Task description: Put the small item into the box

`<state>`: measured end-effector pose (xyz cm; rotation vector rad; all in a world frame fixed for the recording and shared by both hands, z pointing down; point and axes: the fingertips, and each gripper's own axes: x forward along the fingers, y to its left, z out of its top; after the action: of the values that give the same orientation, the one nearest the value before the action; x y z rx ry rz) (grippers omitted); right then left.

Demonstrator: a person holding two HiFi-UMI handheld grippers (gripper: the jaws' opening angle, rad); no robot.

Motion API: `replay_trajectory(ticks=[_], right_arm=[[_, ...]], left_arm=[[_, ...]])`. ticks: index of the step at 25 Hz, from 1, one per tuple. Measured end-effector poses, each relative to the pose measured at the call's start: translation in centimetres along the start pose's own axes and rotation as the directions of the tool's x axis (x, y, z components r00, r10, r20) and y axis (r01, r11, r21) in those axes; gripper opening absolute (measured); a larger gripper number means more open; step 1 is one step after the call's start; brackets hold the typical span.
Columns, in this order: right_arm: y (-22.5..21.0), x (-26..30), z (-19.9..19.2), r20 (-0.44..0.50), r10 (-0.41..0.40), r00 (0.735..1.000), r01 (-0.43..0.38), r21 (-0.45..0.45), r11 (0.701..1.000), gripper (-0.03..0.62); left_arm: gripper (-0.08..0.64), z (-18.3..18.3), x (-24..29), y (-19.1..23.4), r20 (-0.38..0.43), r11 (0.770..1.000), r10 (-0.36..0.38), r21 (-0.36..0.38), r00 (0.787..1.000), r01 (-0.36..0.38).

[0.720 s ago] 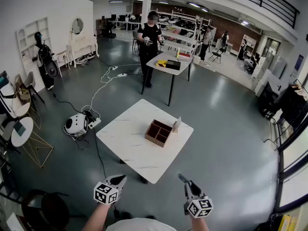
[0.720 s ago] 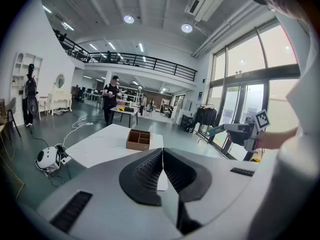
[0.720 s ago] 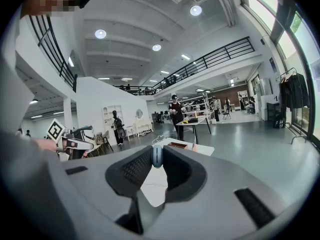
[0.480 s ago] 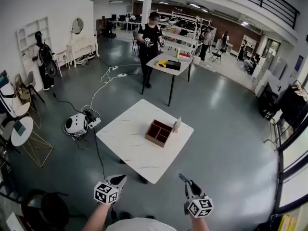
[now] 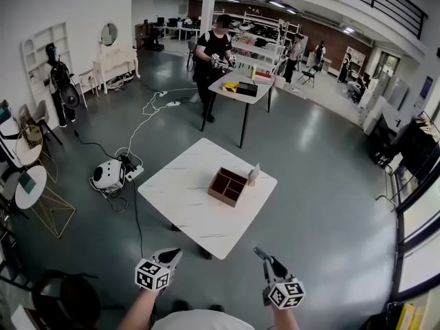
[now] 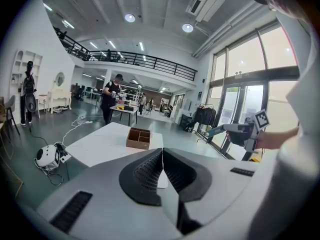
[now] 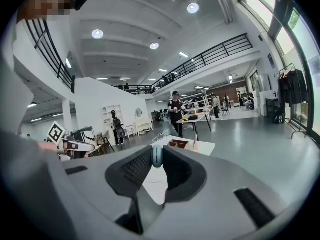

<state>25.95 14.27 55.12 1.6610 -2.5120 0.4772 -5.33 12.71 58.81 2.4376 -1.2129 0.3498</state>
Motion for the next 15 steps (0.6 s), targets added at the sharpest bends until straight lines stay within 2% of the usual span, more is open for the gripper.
replay_trajectory(ticks=[15], right_arm=[[3.3, 0.0, -1.8, -0.033, -0.045, 0.998, 0.045, 0.007, 0.999, 0.083]], left_arm=[[0.015, -0.9, -1.6, 2.1, -0.022, 0.999, -0.042, -0.004, 0.999, 0.042]])
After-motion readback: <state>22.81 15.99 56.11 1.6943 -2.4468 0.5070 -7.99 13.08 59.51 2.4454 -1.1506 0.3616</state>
